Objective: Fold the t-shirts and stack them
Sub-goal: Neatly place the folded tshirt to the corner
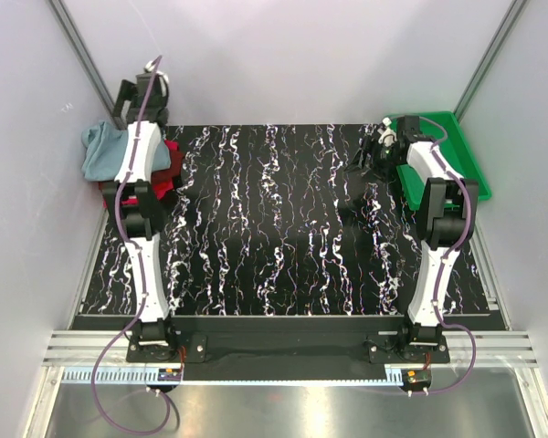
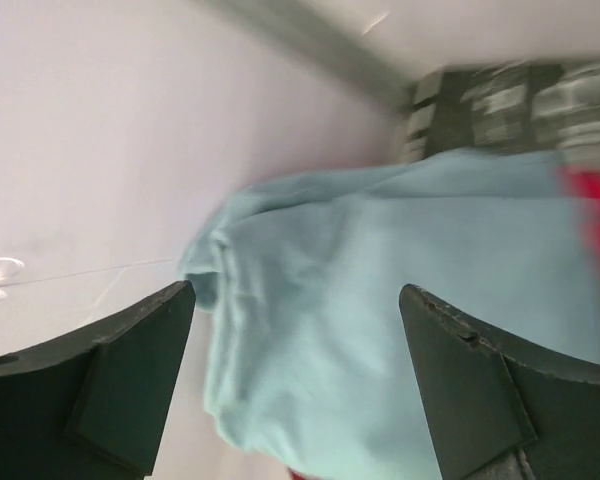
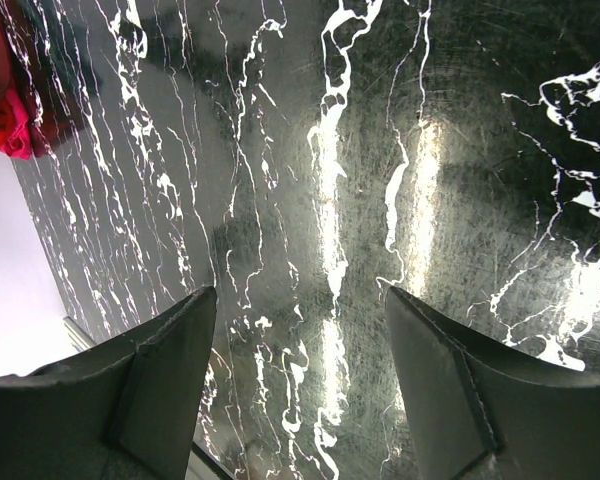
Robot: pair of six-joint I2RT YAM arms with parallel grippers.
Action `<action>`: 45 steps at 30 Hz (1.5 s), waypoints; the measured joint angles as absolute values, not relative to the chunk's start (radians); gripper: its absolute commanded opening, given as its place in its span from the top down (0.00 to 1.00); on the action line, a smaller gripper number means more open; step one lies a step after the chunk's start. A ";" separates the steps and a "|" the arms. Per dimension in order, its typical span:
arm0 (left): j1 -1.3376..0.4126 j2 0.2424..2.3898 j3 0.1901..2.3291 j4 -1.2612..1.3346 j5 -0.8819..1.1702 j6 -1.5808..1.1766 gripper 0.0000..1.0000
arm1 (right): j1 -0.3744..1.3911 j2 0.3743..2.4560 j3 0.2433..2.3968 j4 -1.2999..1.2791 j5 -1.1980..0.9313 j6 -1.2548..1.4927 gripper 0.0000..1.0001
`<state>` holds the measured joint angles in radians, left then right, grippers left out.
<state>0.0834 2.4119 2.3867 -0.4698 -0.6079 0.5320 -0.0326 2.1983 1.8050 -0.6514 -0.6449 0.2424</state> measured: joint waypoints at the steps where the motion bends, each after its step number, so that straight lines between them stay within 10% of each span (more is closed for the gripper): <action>1: 0.063 2.381 2.380 -0.490 -0.587 0.508 0.09 | -0.031 2.198 1.805 -0.651 -0.645 0.243 0.24; 23: -0.009 2.286 2.129 -0.758 -0.370 0.320 0.17 | -0.011 2.204 1.833 -0.648 -0.658 0.243 0.24; 32: -0.011 2.286 2.128 -0.757 -0.371 0.347 0.54 | -0.011 2.255 1.909 -0.625 -0.684 0.274 0.24; 38: -0.011 2.286 2.099 -0.758 -0.372 0.350 0.57 | -0.011 2.271 1.909 -0.625 -0.693 0.284 0.24; 42: -0.011 2.287 2.084 -0.762 -0.371 0.348 0.99 | -0.011 2.271 1.909 -0.624 -0.694 0.285 0.25; 45: -0.011 2.287 2.084 -0.762 -0.370 0.358 1.00 | -0.011 2.271 1.909 -0.624 -0.694 0.285 0.24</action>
<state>-0.0113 2.2868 2.0838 -0.7624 -0.3698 0.3584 -0.0113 2.2711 1.9095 -0.6239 -0.6941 0.2852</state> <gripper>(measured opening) 0.021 0.757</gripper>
